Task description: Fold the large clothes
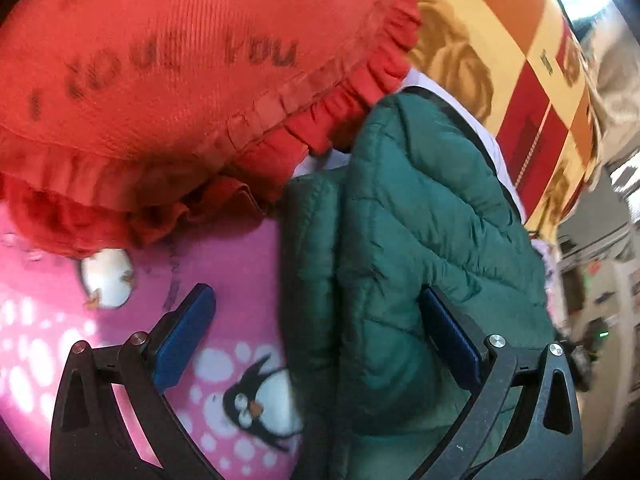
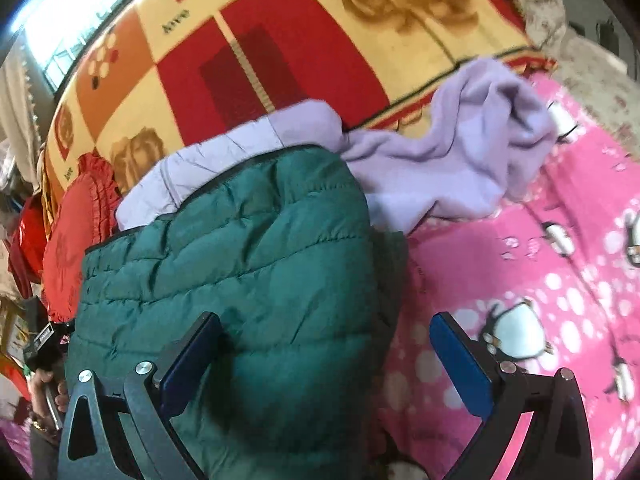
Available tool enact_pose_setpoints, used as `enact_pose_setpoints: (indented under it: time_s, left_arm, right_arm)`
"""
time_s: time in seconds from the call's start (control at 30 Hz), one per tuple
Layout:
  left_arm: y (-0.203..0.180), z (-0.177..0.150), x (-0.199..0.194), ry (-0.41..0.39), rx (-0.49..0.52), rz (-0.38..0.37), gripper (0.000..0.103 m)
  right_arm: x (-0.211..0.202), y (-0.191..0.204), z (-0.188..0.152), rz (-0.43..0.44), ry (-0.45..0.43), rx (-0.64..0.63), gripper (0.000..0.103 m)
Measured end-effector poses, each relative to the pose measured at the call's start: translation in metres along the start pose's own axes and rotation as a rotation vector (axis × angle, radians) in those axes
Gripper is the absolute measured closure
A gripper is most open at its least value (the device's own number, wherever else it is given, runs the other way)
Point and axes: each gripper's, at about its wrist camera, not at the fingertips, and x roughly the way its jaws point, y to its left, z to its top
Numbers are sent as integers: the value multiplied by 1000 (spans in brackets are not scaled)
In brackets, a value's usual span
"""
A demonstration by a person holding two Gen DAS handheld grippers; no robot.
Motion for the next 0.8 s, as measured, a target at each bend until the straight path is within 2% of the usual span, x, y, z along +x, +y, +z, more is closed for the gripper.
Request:
enact_pose_setpoints:
  time_s: [0.17,0.27,0.4,0.53,0.57,0.6,0.63,0.67,0.7,0.73,0.8]
  left_arm:
    - [-4,10,8,15,66,-14,0]
    - [-3,14,11,23,93,-38,0]
    - [-1,19,14,24,105,-69,0]
    - [0,16,13,7,118,-64,2]
    - [-3,16,12,-3,127,-69,7]
    - [-8,15,9,-10,150,-102,34]
    - [-16,16,8,-13,169,-114,49]
    - [-24,16,5,-27,197,-71,51]
    - [-32,14,3,-38,232,-33,57]
    - [-39,12,2,-49,261,-4,57]
    - [-40,12,4,-53,270,7,56]
  right_arm:
    - [29,-25,0,82,97,90,0]
    - [34,-36,-4,159,113,120,0]
    - [36,-43,-7,220,112,129,0]
    - [42,-48,-4,302,130,97,0]
    - [44,-50,-2,323,136,90,0]
    - [46,-52,0,344,145,82,0]
    - [50,-52,4,369,155,69,0]
    - [55,-51,8,393,166,61,0]
    - [58,-49,11,422,175,50,0]
    - [61,-45,14,448,177,27,4]
    - [67,-34,18,493,183,-11,6]
